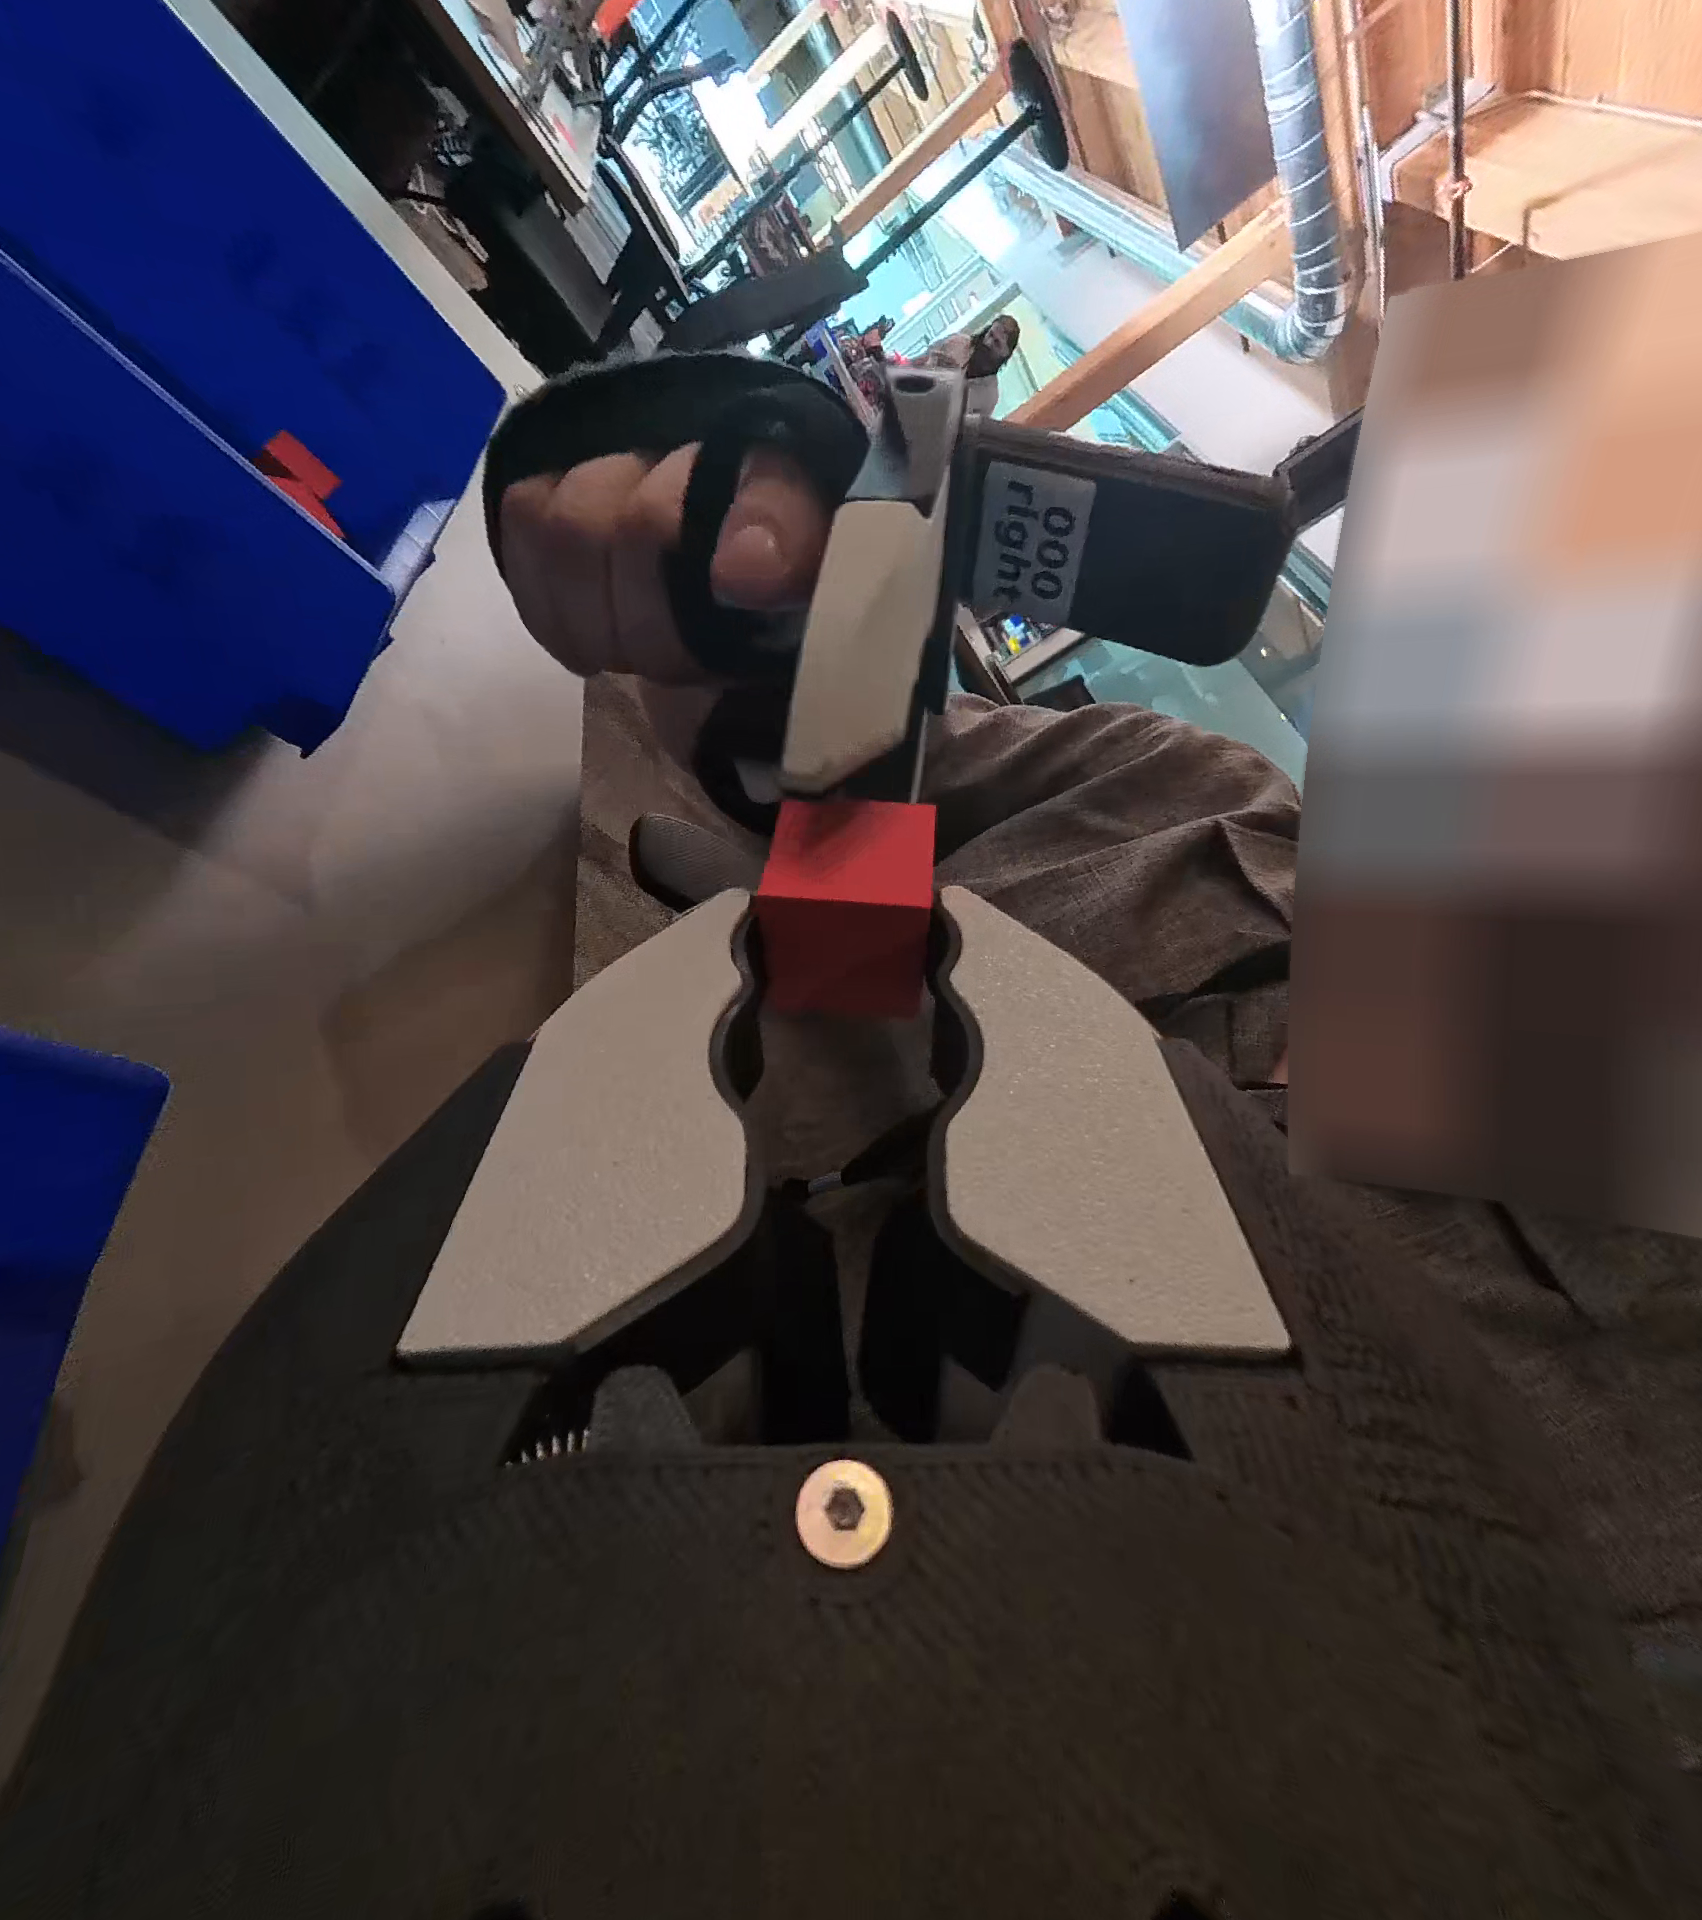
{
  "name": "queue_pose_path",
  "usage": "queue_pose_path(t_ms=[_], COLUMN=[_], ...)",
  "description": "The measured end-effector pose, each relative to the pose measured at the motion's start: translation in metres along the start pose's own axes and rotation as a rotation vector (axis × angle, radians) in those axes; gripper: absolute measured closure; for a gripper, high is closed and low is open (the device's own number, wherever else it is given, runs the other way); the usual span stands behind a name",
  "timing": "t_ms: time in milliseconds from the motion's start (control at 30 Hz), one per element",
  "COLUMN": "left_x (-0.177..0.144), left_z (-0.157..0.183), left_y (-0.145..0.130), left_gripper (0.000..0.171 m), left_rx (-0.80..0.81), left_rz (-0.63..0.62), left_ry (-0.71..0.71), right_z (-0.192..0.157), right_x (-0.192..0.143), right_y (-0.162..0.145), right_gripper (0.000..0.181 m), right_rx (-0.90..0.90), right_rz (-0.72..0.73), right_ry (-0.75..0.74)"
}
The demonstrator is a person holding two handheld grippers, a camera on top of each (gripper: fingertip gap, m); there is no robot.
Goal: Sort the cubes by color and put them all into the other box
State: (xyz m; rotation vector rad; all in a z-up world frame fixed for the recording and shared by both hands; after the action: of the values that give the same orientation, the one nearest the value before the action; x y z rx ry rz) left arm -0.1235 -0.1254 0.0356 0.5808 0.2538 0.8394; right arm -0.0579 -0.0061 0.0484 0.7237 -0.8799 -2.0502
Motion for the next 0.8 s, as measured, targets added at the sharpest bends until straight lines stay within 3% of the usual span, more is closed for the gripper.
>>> queue_pose_path(t_ms=[133, 300, 433, 567, 667, 800], left_x=[0.002, 0.001, -0.013, -0.033, -0.043, -0.045], left_z=[-0.001, -0.001, 0.007, 0.015, 0.026, 0.039], left_y=[-0.002, -0.003, -0.001, -0.003, -0.001, 0.002], left_gripper=[0.142, 0.134, 0.124, 0.124, 0.124, 0.125], left_rx=[0.003, 0.005, 0.054, 0.098, 0.139, 0.193], left_rz=[-0.01, 0.022, 0.11, 0.169, 0.184, 0.179], left_ry=[-0.019, -0.053, -0.008, 0.103, 0.143, 0.158], right_z=[-0.003, -0.001, 0.019, 0.061, 0.083, 0.076], right_x=[0.004, 0.0, -0.028, -0.086, -0.13, -0.166], right_y=[0.005, 0.006, 0.002, -0.03, -0.082, -0.155], right_gripper=[0.153, 0.153, 0.154, 0.154, 0.153, 0.153], right_rx=[-0.012, -0.046, -0.085, -0.033, 0.099, 0.231], right_rz=[-0.014, -0.055, -0.16, -0.475, -0.827, -1.158], right_ry=[0.029, 0.036, -0.012, -0.014, 0.084, 0.281])
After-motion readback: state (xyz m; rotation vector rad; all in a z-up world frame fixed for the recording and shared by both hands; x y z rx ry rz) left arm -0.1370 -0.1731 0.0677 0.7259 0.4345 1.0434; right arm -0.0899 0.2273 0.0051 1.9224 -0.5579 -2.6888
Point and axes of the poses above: each gripper's, where its closed fingertips meet, x out along the fingers, y out of its top, z = x × y across the jaws, the point moved 8 cm from there along -x, back along the fingers, and after that the axes turned 4 degrees about -y, right-handed, at the moved point
